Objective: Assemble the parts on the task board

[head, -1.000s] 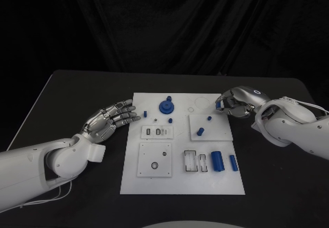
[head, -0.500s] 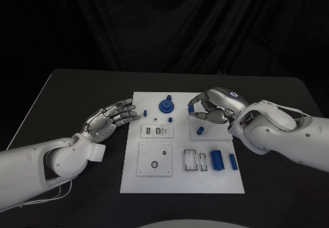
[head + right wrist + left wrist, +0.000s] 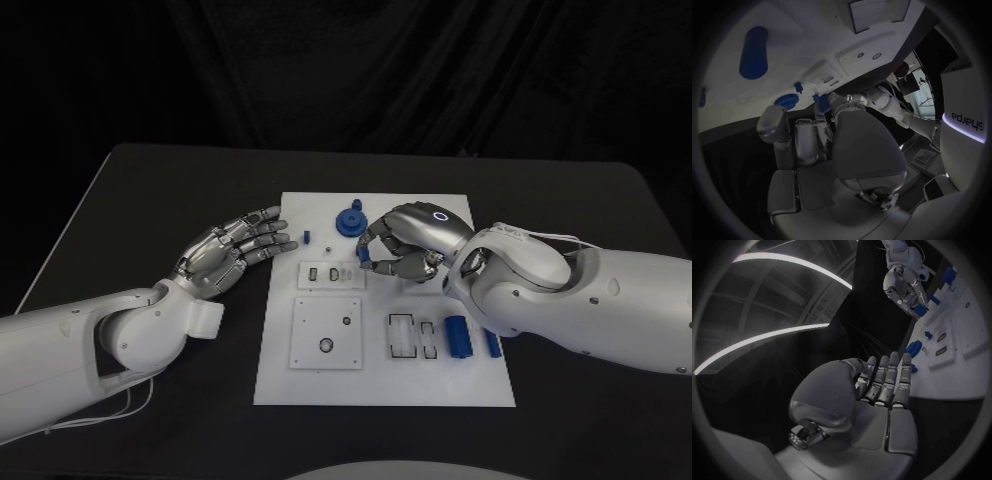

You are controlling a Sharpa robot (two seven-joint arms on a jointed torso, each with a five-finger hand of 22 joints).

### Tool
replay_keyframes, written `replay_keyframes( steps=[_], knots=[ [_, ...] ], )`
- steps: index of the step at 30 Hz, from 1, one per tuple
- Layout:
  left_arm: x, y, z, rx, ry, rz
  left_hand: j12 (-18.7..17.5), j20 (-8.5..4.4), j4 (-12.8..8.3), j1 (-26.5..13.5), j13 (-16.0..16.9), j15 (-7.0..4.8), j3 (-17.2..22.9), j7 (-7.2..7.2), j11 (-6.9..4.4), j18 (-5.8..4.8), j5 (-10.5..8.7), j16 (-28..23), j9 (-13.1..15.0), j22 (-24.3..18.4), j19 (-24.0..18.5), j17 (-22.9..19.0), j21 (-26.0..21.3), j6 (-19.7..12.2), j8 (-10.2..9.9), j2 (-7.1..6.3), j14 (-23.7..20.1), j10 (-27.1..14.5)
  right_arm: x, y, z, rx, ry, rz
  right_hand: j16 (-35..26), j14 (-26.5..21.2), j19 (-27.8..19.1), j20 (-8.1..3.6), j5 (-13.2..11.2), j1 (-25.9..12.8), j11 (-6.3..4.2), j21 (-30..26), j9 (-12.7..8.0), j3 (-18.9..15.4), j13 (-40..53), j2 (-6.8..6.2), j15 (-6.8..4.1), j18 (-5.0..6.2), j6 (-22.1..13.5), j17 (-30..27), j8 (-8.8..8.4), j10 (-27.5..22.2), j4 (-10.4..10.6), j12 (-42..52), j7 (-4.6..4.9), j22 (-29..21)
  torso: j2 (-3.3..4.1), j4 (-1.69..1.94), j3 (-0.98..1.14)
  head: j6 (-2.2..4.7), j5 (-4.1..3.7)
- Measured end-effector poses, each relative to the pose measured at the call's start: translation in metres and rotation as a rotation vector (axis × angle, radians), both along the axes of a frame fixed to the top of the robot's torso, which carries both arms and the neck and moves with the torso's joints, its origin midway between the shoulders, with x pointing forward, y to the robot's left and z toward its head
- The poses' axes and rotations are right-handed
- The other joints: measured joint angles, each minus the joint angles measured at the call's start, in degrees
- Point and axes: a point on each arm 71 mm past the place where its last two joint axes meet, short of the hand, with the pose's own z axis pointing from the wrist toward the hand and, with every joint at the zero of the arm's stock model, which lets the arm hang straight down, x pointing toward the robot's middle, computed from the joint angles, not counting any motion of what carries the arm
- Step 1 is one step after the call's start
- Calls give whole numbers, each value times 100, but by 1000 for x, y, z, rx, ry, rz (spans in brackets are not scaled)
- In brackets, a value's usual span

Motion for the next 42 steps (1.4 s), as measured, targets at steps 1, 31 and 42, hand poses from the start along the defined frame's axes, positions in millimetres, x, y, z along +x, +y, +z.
replay_keyframes(
  steps=[1,31,42],
  knots=[
    [0,0,0,0,0,-1,0,0,0,0,0,0,0,0,0,0,0,0,0,0,0,0,0,0,0,0,0,0,0,2,-1,-9,1,-3,0,0,-24,0,21,-31,1,-36,11,-16,-11,-31,0,10,1,0,3,-1,-16,0,-1,2,-2,0,-1,-5,1],
    [2,-1,-1,1,-1,-2,0,-21,0,-45,-2,0,0,0,0,1,0,23,-1,5,-21,0,-1,-1,0,0,0,-1,9,22,-25,-119,27,-34,-51,-77,-154,32,-153,-228,49,-264,248,-59,-123,-43,45,92,-116,0,-110,-172,15,-44,38,1,10,6,14,-96,7],
    [2,0,-1,4,1,1,0,-21,-16,-45,-2,0,16,0,-1,1,0,23,-1,4,-21,0,-1,-1,-1,0,0,-1,11,22,-28,-137,34,-33,-51,-98,-153,31,-862,-417,53,-307,175,-265,-150,-155,67,92,-788,0,-529,-175,74,-44,123,0,5,-1,7,-121,38]
  ],
)
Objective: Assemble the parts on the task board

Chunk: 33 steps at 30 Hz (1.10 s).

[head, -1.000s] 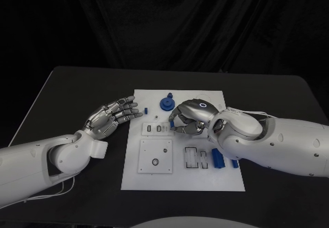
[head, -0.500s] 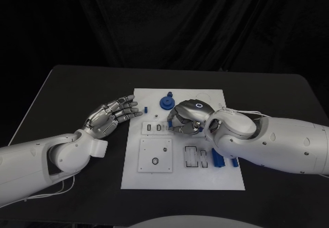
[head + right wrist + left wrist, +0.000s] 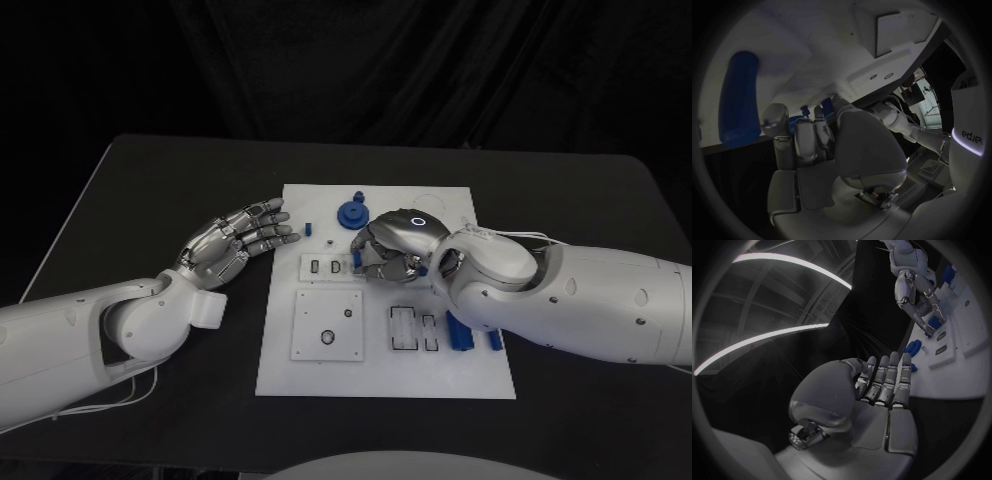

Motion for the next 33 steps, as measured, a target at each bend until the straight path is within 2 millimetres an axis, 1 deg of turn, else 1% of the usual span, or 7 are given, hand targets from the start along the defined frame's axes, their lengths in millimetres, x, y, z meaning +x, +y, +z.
replay_keyframes(
  steps=[9,16,23,25,29,31,33],
  knots=[
    [0,-1,0,0,1,-3,0,0,0,0,0,0,0,0,0,0,0,0,0,0,0,0,22,0,0,0,0,0,0,1,-1,-12,7,5,-17,0,0,0,-143,-37,0,-25,-41,-108,-9,-37,0,-1,-358,0,-66,-62,33,0,9,-1,-2,2,-1,-21,-11],
    [0,-1,0,0,2,-3,0,0,0,0,-1,0,0,0,0,0,0,0,0,-1,0,0,22,0,0,0,0,0,0,0,-1,-10,6,10,144,83,93,-10,-170,-158,-42,169,-226,-239,182,-158,-42,0,-992,0,-66,85,164,107,-57,-1,1,3,-1,-24,-12],
    [-1,-1,0,1,0,-3,0,1,-96,-60,-1,-2,96,21,-2,0,0,49,0,153,166,0,313,21,24,-61,2,40,0,-6,2,34,-26,21,230,124,165,-42,-170,-212,-83,322,-262,-254,261,-213,-83,0,-1008,0,-66,166,296,134,-73,-1,2,0,1,20,51],
    [-1,-1,0,3,-1,-4,0,-11,-128,-60,-7,-22,128,21,-2,0,0,49,-1,225,217,0,435,21,47,-61,22,40,-1,-8,4,53,-37,25,230,124,165,-42,-170,-218,-83,354,-271,-255,261,-218,-83,-1,-987,0,-66,166,355,134,-94,-1,2,-4,1,55,76],
    [-2,-1,1,7,-2,-6,0,-43,-199,-114,-17,-49,168,61,0,0,0,90,-1,422,252,-7,749,61,79,-69,57,124,-1,-14,8,95,-58,34,261,144,165,-42,-170,-217,-83,357,-287,-254,221,-219,-103,0,-986,0,-66,166,418,134,-94,-1,0,-7,4,195,104],
    [-3,-1,1,13,-3,-4,0,-78,-260,-143,-29,-51,152,62,-30,-1,0,111,-1,570,286,-7,986,61,80,-98,114,160,-1,-16,11,120,-70,44,261,144,165,-42,-170,-217,-105,357,-290,-227,195,-218,-104,0,-964,0,-63,144,444,134,-117,-1,-7,-8,9,257,125],
    [-3,0,1,24,-2,-1,0,-81,-316,-180,-47,-41,111,61,-4,-9,-46,153,-6,727,289,-7,1224,35,66,-135,149,202,0,-19,16,147,-80,54,261,145,165,-42,-170,-166,-124,357,-290,-199,173,-186,-104,0,-932,0,-42,120,443,134,-149,-1,-26,-9,18,304,148]
  ],
)
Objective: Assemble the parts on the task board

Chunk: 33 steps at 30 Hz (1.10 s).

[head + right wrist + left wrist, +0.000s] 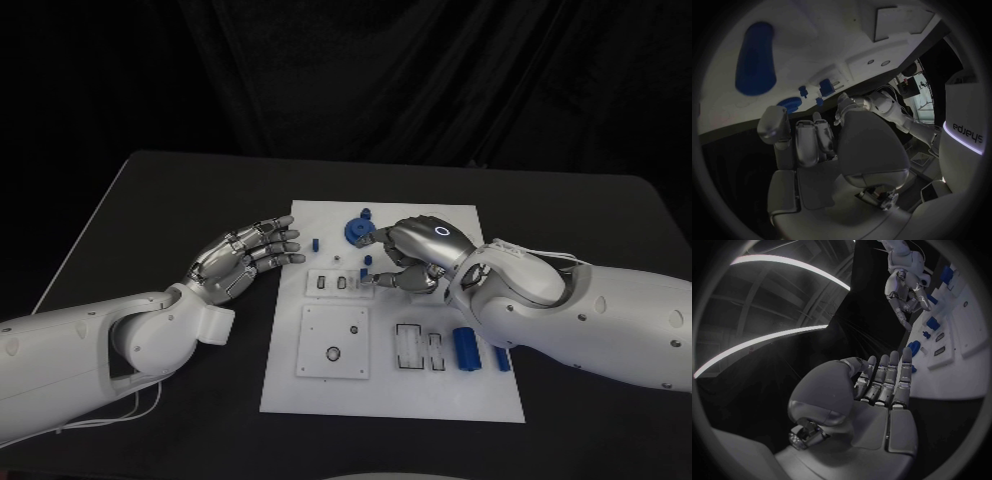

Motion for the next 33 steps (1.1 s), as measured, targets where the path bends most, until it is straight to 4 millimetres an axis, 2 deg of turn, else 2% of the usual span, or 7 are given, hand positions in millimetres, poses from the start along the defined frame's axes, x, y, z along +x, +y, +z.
replay_keyframes(
  steps=[1,10,13,19,24,30,33],
  knots=[
    [0,0,0,10,2,0,0,-8,-30,-1,-2,-6,-11,-1,14,-88,-25,7,-4,63,-8,0,94,-16,-9,-1,18,36,0,-2,3,19,-4,6,0,0,12,-12,0,116,-9,33,0,39,-1,32,0,0,52,0,28,-9,-39,0,-24,0,-13,0,5,14,7],
    [6,0,0,146,24,-39,0,-84,-160,-102,-33,-153,-64,23,-124,-85,-179,472,-4,687,-84,119,1092,180,3,-40,461,447,2,-27,10,137,51,13,0,-16,6,-35,0,321,1,67,1,64,-32,128,16,0,357,0,126,-100,-2,-28,17,0,-263,24,85,76,62],
    [14,-6,5,205,24,-67,72,-84,-148,-107,-35,-231,-75,22,-212,-74,-232,739,-2,860,-84,211,1390,257,25,-46,667,592,4,-43,9,178,86,-10,0,-22,-3,-39,0,411,9,67,2,79,-28,225,22,0,504,0,167,-107,15,-28,49,0,-397,30,142,-7,76],
    [33,-26,10,360,25,-140,289,-61,106,-178,62,-480,-44,53,-448,242,-412,1555,7,1257,126,513,2135,494,110,-116,1261,1155,14,-77,6,251,152,-97,-117,-117,-64,22,0,475,103,6,20,127,-126,456,76,0,838,0,308,-202,63,-67,129,-1,-726,6,276,-242,194],
    [47,-43,11,495,13,-202,497,-144,285,-143,217,-595,-61,82,-574,236,-679,2142,8,1486,269,768,2588,624,147,-220,1612,1453,24,-102,-3,291,197,-174,-187,-170,-84,42,75,427,165,-37,24,143,-220,594,130,0,1020,0,383,-263,78,-111,148,-1,-982,-41,377,-424,244],
    [58,-55,11,680,0,-262,967,-296,641,-81,674,-771,-157,108,-747,236,-1159,2737,11,1643,894,1083,2940,791,201,-342,1996,1731,31,-121,-17,337,248,-235,-276,-216,-145,104,278,200,226,-150,5,159,-333,820,175,-1,1184,0,409,-366,94,-189,168,-1,-1210,-73,462,-547,264],
    [60,-64,8,778,0,-302,1289,-390,891,-87,990,-854,-254,90,-837,236,-1499,3115,10,1670,1193,1805,2941,898,224,-398,2647,1889,30,-131,-25,357,274,-261,-318,-237,-166,124,332,147,246,-194,-14,159,-369,874,196,-1,1205,0,409,-386,94,-210,189,-1,-1320,-98,502,-594,254]
  ],
)
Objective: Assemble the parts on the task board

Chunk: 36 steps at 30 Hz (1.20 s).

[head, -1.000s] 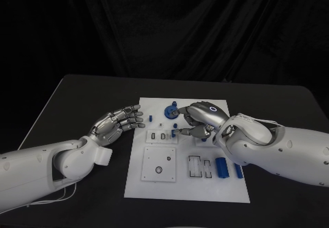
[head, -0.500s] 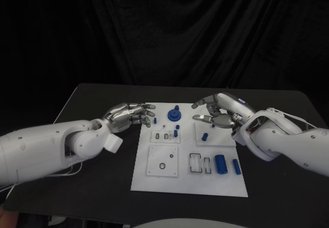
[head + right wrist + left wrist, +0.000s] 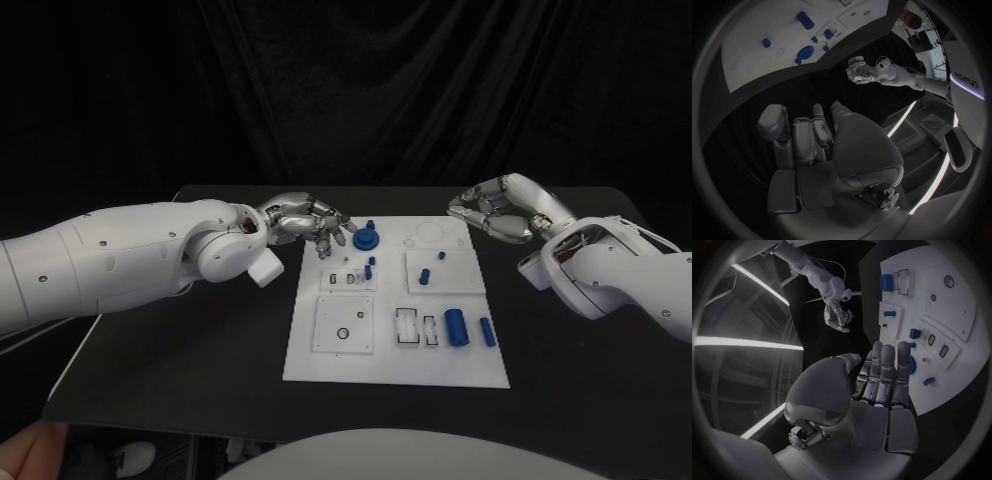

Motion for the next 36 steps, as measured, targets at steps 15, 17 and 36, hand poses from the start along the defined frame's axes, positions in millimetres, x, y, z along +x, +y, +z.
replay_keyframes(
  steps=[15,17,36],
  knots=[
    [14,-32,-9,423,-25,-97,3050,-246,181,-281,4614,-240,-843,-206,-226,-321,-825,1308,57,2288,2725,3886,1014,412,179,-74,3218,2254,-9,-26,-18,43,52,-45,24,1,20,20,141,-23,-21,44,-23,1,68,23,-2,0,61,0,0,63,-1,3,-20,2,-391,-180,153,-182,-1],
    [17,-35,-10,480,-38,-101,3431,-272,178,-326,5450,-260,-949,-226,-248,-328,-903,1308,92,2516,2955,3892,1107,432,195,-35,3237,2904,-9,-27,-18,46,54,-46,49,23,36,6,171,-24,-29,105,-30,17,90,23,-23,0,61,0,0,71,-17,32,-20,5,-432,-203,174,-182,-1],
    [30,-66,-19,779,-10,-125,4099,-501,136,-802,5810,-457,-1629,-398,-408,-768,-1246,1305,638,3455,4612,3892,1797,746,399,85,3243,3907,-11,-35,-24,46,83,-56,48,43,63,-22,276,0,-43,105,-48,49,88,46,-43,0,82,0,0,125,-17,32,-41,3,-455,-371,303,-183,46]
  ],
)
